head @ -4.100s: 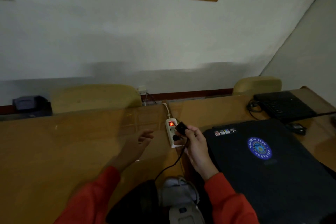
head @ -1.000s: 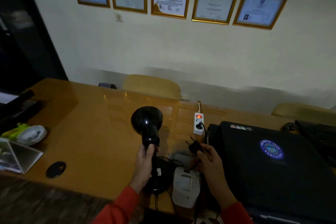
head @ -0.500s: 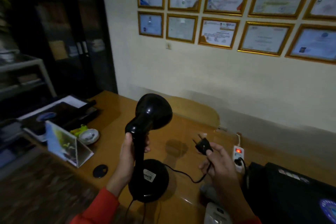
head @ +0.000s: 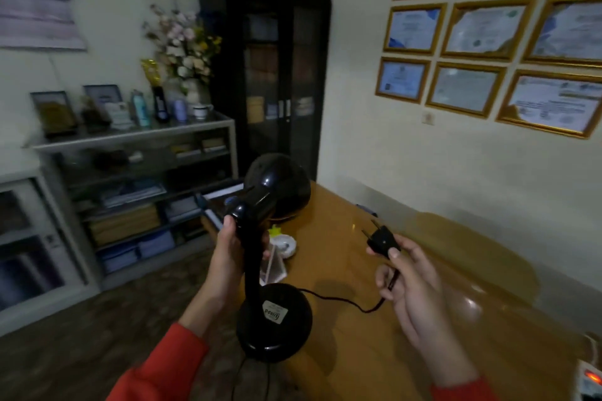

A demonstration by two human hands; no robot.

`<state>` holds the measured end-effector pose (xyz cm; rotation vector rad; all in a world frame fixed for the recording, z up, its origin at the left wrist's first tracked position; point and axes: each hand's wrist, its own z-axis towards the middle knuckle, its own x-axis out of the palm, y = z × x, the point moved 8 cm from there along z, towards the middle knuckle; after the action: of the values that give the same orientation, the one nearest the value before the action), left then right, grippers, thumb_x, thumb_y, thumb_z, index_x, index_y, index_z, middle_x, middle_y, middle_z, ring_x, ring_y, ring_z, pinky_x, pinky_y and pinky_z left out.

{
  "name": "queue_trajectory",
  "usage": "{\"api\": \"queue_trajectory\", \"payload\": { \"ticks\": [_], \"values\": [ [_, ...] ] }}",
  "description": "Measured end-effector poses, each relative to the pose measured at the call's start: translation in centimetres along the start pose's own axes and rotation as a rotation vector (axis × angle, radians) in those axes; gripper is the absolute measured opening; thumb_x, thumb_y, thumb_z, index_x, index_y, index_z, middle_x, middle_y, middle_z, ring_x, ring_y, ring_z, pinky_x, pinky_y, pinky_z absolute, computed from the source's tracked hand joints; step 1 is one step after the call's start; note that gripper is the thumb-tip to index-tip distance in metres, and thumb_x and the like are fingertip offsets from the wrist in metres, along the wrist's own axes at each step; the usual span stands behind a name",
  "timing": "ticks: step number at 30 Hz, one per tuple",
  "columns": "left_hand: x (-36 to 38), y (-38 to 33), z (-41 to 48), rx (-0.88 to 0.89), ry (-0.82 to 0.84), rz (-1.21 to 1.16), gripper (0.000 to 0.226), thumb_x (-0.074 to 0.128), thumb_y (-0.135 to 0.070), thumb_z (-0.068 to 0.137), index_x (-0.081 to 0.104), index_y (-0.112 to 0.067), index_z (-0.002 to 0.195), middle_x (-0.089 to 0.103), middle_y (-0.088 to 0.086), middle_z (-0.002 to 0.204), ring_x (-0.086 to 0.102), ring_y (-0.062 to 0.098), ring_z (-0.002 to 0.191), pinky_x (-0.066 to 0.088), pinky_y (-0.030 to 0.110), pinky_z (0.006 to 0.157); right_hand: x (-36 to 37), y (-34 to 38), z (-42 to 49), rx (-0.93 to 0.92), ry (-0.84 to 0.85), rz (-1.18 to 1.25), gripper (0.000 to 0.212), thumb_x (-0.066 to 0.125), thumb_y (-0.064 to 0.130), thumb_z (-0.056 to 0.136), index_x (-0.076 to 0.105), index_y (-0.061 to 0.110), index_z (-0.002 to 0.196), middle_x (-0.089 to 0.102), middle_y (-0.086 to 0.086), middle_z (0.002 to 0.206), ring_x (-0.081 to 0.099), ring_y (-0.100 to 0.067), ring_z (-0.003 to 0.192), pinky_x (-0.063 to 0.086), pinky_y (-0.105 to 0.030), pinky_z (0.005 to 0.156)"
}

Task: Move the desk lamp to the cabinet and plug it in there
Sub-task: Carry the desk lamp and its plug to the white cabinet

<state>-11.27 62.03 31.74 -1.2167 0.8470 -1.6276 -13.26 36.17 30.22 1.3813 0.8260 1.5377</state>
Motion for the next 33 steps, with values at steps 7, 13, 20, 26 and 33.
{"api": "queue_trajectory", "payload": {
  "ticks": [7, 13, 20, 26, 33],
  "values": [
    [-10.8, -6.6, -2.0, 0.054, -0.164, 0.049, 0.052, 0.032, -0.055, 0.083, 0.064, -0.016, 0.098, 0.053, 0.004, 0.07, 0.052, 0.006, 0.054, 0.044, 0.018, 0.047, 13.3, -4.0, 0.6, 0.048, 0.169, 0.059, 0.026, 0.06, 0.023, 0.077, 0.061, 0.017, 0.102, 0.074, -0.01, 0.083, 0.053, -0.011, 0.045, 0.034, -0.018, 0.035],
    [-20.5, -10.8, -3.6, 0.101, -0.254, 0.154, 0.055, 0.032, -0.055, 0.081, 0.059, -0.013, 0.102, 0.052, 0.004, 0.073, 0.047, 0.011, 0.059, 0.039, 0.024, 0.052, 23.6, -9.2, 1.1, 0.124, 0.279, 0.075, 0.017, 0.052, 0.01, 0.091, 0.062, 0.019, 0.102, 0.075, -0.011, 0.084, 0.054, -0.011, 0.045, 0.034, -0.018, 0.035],
    [-29.7, -15.3, -3.9, 0.158, -0.372, 0.145, 0.056, 0.028, -0.049, 0.085, 0.054, -0.006, 0.11, 0.049, 0.007, 0.072, 0.048, 0.01, 0.056, 0.041, 0.02, 0.047, 35.1, -14.6, 3.6, 0.202, 0.433, 0.076, 0.018, 0.047, 0.011, 0.095, 0.058, 0.018, 0.107, 0.075, -0.01, 0.086, 0.053, -0.011, 0.045, 0.034, -0.018, 0.035],
    [-38.0, -18.6, -2.3, 0.178, -0.488, 0.209, 0.057, 0.027, -0.051, 0.083, 0.052, -0.005, 0.105, 0.047, 0.009, 0.075, 0.044, 0.017, 0.061, 0.041, 0.025, 0.052, 45.2, -18.9, 7.7, 0.242, 0.538, 0.09, 0.017, 0.044, 0.009, 0.096, 0.058, 0.016, 0.102, 0.075, -0.009, 0.081, 0.05, -0.009, 0.041, 0.029, -0.017, 0.034],
    [-48.7, -23.3, 1.3, 0.303, -0.585, 0.289, 0.051, 0.03, -0.052, 0.084, 0.056, -0.013, 0.106, 0.054, 0.009, 0.079, 0.051, 0.015, 0.063, 0.045, 0.024, 0.052, 57.0, -24.2, 13.2, 0.26, 0.682, 0.07, 0.018, 0.047, 0.014, 0.095, 0.062, 0.023, 0.098, 0.074, -0.007, 0.086, 0.049, -0.01, 0.043, 0.03, -0.018, 0.036]
  ]
}}
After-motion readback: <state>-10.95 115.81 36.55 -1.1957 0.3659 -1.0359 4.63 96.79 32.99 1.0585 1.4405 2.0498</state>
